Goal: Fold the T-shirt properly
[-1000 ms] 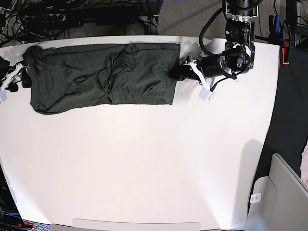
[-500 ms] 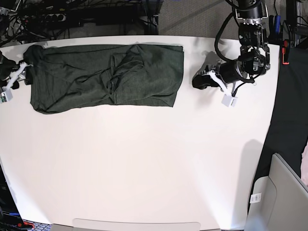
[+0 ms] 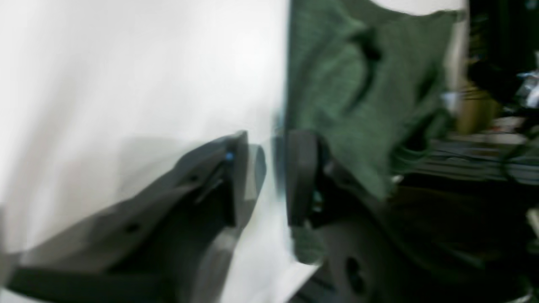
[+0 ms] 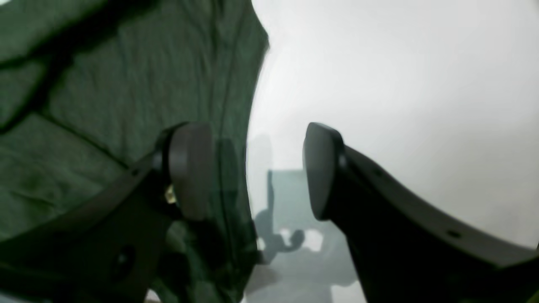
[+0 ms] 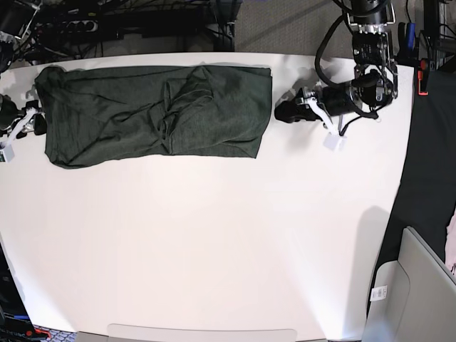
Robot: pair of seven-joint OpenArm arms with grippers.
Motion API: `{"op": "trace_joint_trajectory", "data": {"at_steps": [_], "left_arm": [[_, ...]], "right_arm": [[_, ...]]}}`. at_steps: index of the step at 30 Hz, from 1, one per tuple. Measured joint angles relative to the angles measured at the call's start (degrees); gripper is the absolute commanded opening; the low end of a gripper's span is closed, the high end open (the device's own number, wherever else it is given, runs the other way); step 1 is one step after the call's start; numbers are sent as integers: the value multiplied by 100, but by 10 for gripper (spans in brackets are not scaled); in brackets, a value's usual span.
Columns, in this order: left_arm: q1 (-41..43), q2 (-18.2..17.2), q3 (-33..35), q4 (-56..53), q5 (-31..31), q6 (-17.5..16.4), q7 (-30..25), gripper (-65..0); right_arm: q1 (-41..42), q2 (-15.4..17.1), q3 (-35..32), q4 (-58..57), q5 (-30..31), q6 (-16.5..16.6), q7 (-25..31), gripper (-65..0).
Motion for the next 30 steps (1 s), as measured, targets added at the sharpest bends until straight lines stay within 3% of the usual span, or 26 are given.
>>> {"op": "trace_joint_trajectory", "data": {"at_steps": [6, 18, 24, 28, 30], "left_arm": [[146, -26, -166, -2, -621, -24, 35, -398], [155, 181, -138, 2, -649, -28, 411, -397], [111, 138, 444, 28, -656, -31, 382, -400], [109, 162, 490, 37, -708, -28, 328, -400], [109, 142, 492, 37, -719, 219, 199, -400]], "right_arm": [[0, 70, 0, -2, -13, -2, -9, -300], [33, 66, 2, -2, -22, -2, -11, -301], [79, 55, 2, -2, -22, -2, -11, -301], [79, 55, 2, -7, -20, -2, -11, -301], [79, 52, 2, -7, -17, -2, -9, -301]]}}
